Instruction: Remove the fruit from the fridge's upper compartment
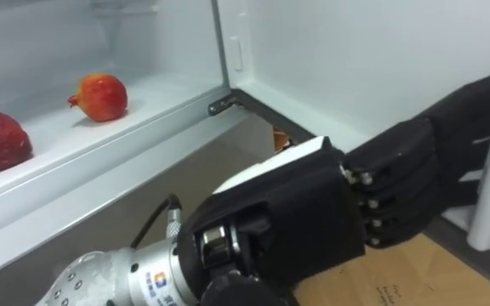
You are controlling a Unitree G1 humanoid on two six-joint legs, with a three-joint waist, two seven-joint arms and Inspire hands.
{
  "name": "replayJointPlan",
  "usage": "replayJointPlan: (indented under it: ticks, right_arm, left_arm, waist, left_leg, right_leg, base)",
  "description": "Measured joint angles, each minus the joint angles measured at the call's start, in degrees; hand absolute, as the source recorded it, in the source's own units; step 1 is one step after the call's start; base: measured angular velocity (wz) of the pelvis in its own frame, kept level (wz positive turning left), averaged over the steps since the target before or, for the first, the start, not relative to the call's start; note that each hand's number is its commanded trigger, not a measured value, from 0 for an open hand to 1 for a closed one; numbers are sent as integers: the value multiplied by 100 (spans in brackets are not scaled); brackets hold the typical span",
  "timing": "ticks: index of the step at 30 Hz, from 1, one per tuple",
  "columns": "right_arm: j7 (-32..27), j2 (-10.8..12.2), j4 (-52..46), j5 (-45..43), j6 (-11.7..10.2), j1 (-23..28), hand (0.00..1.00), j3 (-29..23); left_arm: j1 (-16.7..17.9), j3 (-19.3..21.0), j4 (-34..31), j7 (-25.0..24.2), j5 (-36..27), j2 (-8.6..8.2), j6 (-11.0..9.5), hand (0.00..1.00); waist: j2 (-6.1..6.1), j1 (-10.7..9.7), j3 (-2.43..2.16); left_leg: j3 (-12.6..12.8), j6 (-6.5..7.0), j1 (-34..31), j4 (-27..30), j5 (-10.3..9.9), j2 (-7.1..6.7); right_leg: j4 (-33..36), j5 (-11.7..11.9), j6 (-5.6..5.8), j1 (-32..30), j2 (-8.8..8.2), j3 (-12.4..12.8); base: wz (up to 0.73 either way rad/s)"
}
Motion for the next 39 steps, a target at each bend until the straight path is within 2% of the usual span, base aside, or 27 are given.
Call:
replayJointPlan:
  ticks: [8,10,13,17,19,23,24,26,27,30,32,33,35,37,39]
  right_arm:
    - [39,-6,39,6,-10,-7,0,7]
    - [44,-6,39,-2,-8,-11,0,4]
    - [41,-6,3,15,-11,5,0,7]
    - [34,-8,-48,-30,-21,-6,0,214]
    - [1,-2,-18,-46,-68,-50,0,130]
    - [-15,16,33,-61,-81,-128,0,61]
    - [-22,29,-22,-71,-102,-143,0,56]
    - [-64,74,-20,-212,-143,-171,0,56]
    - [-102,90,-8,-309,-149,-168,0,53]
    - [-256,157,-24,-493,-179,-96,0,17]
    - [-309,233,-43,-662,-182,-57,0,-11]
    - [-316,274,-58,-787,-194,-38,0,-11]
    - [-332,337,-53,-877,-207,-11,0,-1]
    - [-377,355,-58,-931,-231,37,0,-8]
    - [-391,355,-50,-962,-255,72,0,-12]
  left_arm:
    - [0,2,-2,82,3,-13,7,0]
    - [1,6,-40,82,85,69,6,0]
    - [2,63,-256,83,295,299,7,0]
    - [83,263,-459,84,390,538,7,0]
    - [319,609,-761,84,509,663,5,0]
    - [527,1133,-941,90,745,728,-16,0]
    - [645,1307,-1040,91,779,735,-17,0]
    - [804,1605,-1162,104,985,744,-61,0]
    - [922,1748,-1216,142,1099,750,-108,0]
    - [1307,2226,-1541,240,1331,804,-124,0]
    - [1438,2481,-1631,385,1424,797,-157,0]
    - [1452,2669,-1632,427,1496,799,-180,0]
    - [1497,2907,-1632,568,1579,800,-217,0]
    - [1737,3196,-1678,684,1649,770,-330,0]
    - [1861,3398,-1758,772,1885,769,-417,0]
  waist:
    - [-16,104,22]
    - [-17,199,25]
    - [-18,355,26]
    - [-53,770,45]
    - [-87,1002,51]
    - [-206,1361,27]
    - [-255,1517,24]
    - [-320,1670,0]
    - [-339,1778,-28]
    - [-342,2028,-96]
    - [-342,2141,-113]
    - [-329,2240,-116]
    - [-322,2312,-112]
    - [-309,2404,-120]
    - [-280,2460,-109]
  left_leg:
    - [2,0,-4,-7,0,-10]
    - [-6,0,-22,-10,0,-9]
    - [-58,-24,-78,-10,15,-5]
    - [-284,-26,-150,-17,16,-6]
    - [-427,-41,-172,-24,26,-17]
    - [-713,-69,-256,-33,42,-20]
    - [-750,-70,-277,-30,42,-30]
    - [-840,-77,-320,-17,46,-26]
    - [-854,-92,-328,-17,55,-25]
    - [-956,-114,-316,-17,68,-40]
    - [-1040,-122,-299,-17,74,-56]
    - [-1125,-121,-296,-17,75,-66]
    - [-1193,-122,-269,-18,75,-78]
    - [-1270,-122,-258,-18,76,-105]
    - [-1277,-122,-255,-17,76,-118]
  right_leg:
    - [-10,2,-3,-1,10,4]
    - [-8,2,-4,-3,7,-10]
    - [-4,5,-9,-6,-20,-111]
    - [-5,11,-19,-3,-56,-339]
    - [-6,6,-26,-5,-84,-500]
    - [-4,2,-32,10,-139,-827]
    - [-2,0,-36,2,-144,-896]
    - [-30,-4,-46,23,-168,-1051]
    - [-100,0,-54,65,-191,-1157]
    - [-180,0,-54,180,-225,-1341]
    - [-199,-1,-52,239,-232,-1440]
    - [-197,-1,-52,256,-248,-1454]
    - [-200,-4,-47,312,-280,-1514]
    - [-203,-19,-23,352,-315,-1606]
    - [-207,-25,-13,367,-332,-1637]
  base:
    - [-1]
    - [0]
    - [16]
    - [24]
    - [42]
    - [41]
    - [23]
    - [43]
    - [47]
    - [35]
    - [28]
    - [17]
    - [15]
    - [19]
    - [10]
